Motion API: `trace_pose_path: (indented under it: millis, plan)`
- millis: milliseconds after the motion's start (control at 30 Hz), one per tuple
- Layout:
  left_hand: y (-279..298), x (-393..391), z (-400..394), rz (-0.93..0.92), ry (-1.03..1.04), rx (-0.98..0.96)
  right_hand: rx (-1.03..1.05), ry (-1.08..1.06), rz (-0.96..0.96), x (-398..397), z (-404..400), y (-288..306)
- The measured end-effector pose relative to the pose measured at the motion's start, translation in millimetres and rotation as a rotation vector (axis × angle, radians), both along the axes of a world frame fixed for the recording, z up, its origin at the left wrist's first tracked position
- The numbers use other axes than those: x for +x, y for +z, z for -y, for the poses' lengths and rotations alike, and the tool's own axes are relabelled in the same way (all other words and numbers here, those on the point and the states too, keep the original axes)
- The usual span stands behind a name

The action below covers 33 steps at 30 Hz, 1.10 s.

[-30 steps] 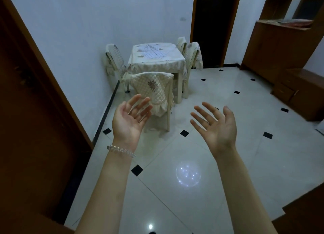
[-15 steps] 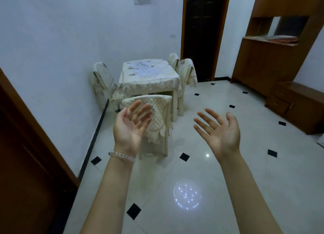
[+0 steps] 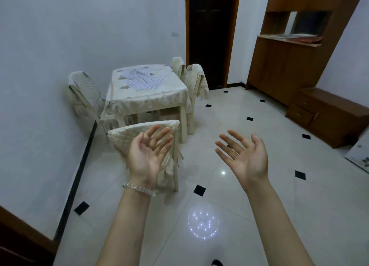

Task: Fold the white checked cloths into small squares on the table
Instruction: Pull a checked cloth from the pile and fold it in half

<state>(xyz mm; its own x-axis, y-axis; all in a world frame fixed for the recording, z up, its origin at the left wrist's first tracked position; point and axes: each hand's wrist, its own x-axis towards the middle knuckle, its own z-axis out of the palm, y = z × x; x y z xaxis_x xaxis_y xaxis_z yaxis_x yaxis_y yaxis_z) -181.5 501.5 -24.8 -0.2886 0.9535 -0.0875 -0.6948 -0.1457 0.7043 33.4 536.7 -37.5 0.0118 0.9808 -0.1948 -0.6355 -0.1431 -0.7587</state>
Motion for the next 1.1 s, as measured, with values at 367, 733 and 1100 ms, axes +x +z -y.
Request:
trace_pose_path:
  millis: [367,733,1100]
  plan:
    - [30,30,-224,-0.057,0.051,0.054,0.044,0.058,-0.005,35,-236,23]
    - [7,29,-378,-0.063,0.087,-0.027,-0.046,0.1,-0.045,29,-399,-4]
    - [0,-19,-576,0.0,0.119,0.059,0.011,0.117,0.03,-24,-594,-1]
